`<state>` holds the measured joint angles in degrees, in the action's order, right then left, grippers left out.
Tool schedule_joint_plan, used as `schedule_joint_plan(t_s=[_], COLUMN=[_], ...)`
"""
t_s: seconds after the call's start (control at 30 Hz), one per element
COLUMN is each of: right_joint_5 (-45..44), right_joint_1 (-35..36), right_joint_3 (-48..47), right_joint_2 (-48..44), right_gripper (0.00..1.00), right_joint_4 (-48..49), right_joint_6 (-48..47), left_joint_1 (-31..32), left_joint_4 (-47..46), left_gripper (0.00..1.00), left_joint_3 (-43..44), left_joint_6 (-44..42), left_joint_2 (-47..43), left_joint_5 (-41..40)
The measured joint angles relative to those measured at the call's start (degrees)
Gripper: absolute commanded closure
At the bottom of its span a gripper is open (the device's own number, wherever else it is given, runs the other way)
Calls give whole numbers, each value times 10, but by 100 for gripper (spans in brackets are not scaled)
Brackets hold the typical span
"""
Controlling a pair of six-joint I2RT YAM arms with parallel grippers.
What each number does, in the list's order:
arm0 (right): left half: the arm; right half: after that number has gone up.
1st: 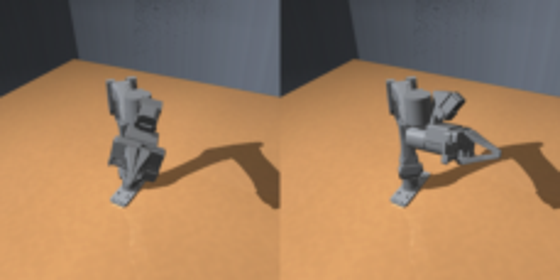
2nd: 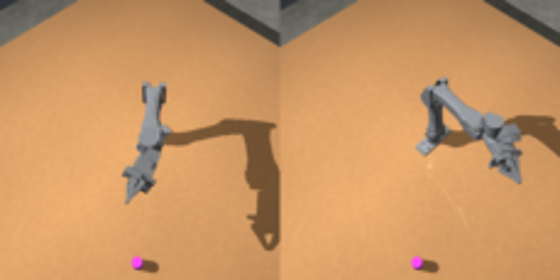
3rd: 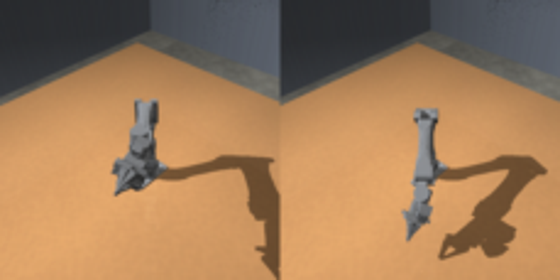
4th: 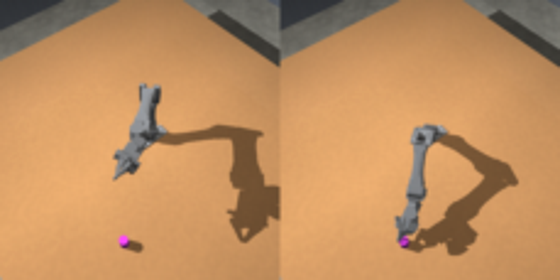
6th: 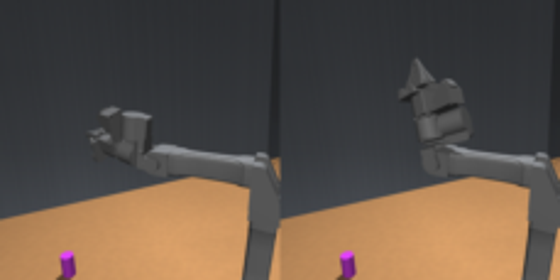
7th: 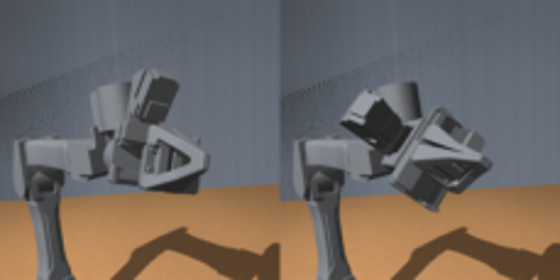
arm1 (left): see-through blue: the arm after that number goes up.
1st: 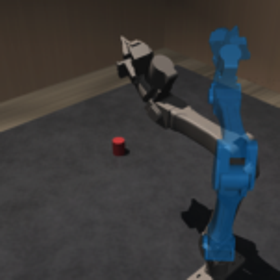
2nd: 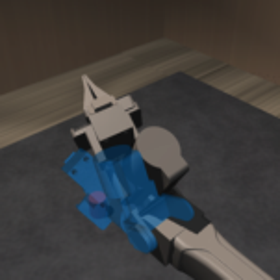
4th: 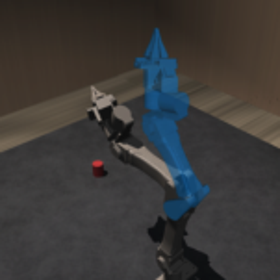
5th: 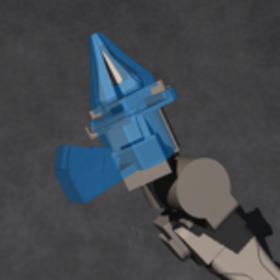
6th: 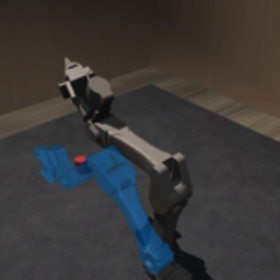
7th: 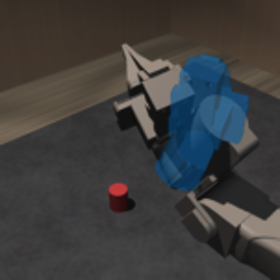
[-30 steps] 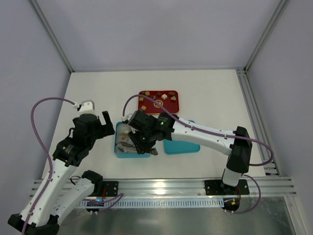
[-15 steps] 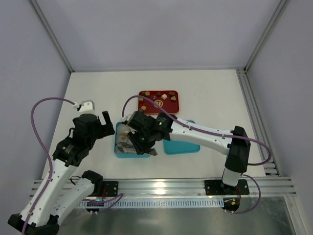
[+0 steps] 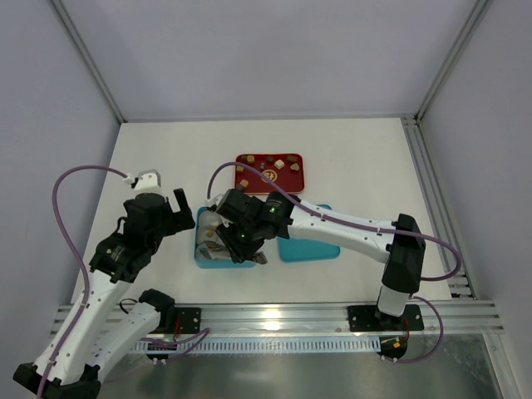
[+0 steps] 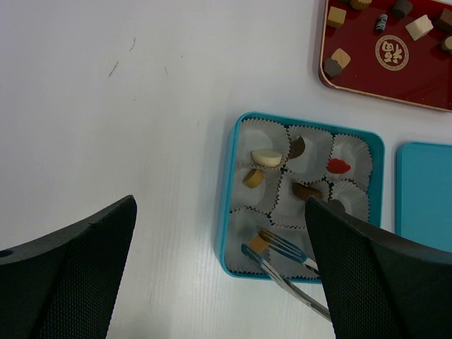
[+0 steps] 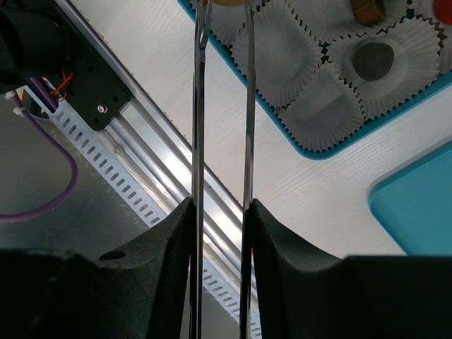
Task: Pack the chocolate
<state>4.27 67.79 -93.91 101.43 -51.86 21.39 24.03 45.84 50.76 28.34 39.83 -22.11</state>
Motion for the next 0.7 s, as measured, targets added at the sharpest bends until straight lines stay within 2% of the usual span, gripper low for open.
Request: schedule_joint_plan(t_s=[0.7], right_joint_5=[-3], right_joint_1=[0], right_joint_3=[0], right_joint_2=[3], right_gripper=[61], right_joint_4=[4], right_joint_6=[0], left_joint_1=[0], left_joint_4=[0], left_gripper=[0], left_joint_3=[0], left_joint_6=[0], left_joint_2=[-2], left_joint_5=[0])
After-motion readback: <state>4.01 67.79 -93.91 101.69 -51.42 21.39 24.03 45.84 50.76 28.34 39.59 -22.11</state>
